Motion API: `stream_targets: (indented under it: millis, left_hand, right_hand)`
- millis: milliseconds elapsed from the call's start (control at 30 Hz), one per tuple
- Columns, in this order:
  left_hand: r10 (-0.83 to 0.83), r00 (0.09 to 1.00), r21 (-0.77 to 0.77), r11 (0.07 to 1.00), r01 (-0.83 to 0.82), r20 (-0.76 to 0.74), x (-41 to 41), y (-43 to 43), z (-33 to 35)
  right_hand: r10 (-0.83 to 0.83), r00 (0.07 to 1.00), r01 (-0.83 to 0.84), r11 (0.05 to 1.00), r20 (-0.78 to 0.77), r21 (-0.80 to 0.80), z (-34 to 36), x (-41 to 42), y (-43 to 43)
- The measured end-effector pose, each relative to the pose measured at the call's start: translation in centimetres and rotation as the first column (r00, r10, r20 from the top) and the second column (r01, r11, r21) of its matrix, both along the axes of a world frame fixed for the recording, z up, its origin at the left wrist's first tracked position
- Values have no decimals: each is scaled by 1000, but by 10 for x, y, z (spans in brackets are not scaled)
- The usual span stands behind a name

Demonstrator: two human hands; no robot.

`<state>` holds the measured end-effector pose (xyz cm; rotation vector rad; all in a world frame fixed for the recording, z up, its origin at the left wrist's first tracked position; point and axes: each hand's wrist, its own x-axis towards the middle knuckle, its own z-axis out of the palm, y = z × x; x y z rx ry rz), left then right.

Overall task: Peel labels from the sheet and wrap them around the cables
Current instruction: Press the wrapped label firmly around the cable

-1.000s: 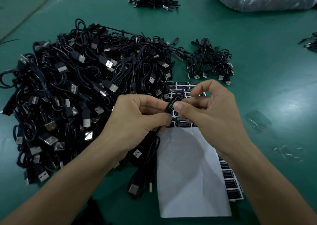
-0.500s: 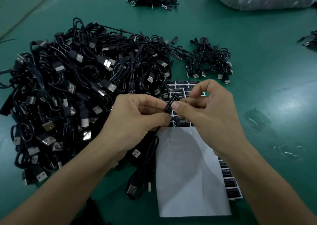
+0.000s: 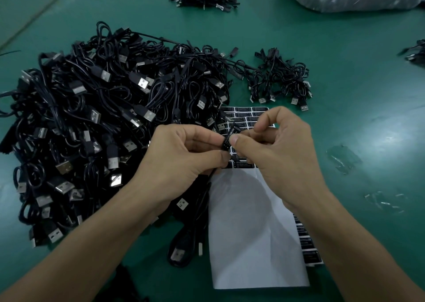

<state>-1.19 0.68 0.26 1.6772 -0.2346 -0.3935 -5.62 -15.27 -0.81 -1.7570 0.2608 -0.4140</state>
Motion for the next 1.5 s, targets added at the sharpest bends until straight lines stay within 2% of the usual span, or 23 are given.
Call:
stream_targets:
  millis: [333, 533, 667, 867, 1067, 1233, 1500]
  left_hand:
    - [-19, 1000, -50, 999, 19, -7, -2, -1, 3]
    - [-15, 1000, -28, 1000, 15, -1, -2, -1, 3]
    - [18, 1000, -47, 999, -18, -11, -3, -2, 1]
    - [68, 997, -34, 997, -66, 43, -4, -5, -3]
    - [90, 982, 0, 996, -92, 164, -5, -6, -11]
    - [88, 982, -46, 996, -81, 166, -4, -6, -13]
    - [40, 982, -65, 997, -28, 185, -3, -6, -11]
  right_hand:
    - [-29, 999, 30, 999, 30, -41, -1, 1, 3]
    - [-45, 999, 47, 996, 24, -73, 0, -1, 4]
    - [-47, 999, 48, 998, 21, -51, 1, -2, 5]
    - [-70, 997, 71, 995, 24, -71, 3, -3, 8]
    - [-105, 994, 109, 979, 31, -173, 6, -6, 6]
    - [-129, 991, 132, 967, 27, -218, 5, -6, 0]
    - [63, 997, -63, 998, -48, -10, 3, -3, -3]
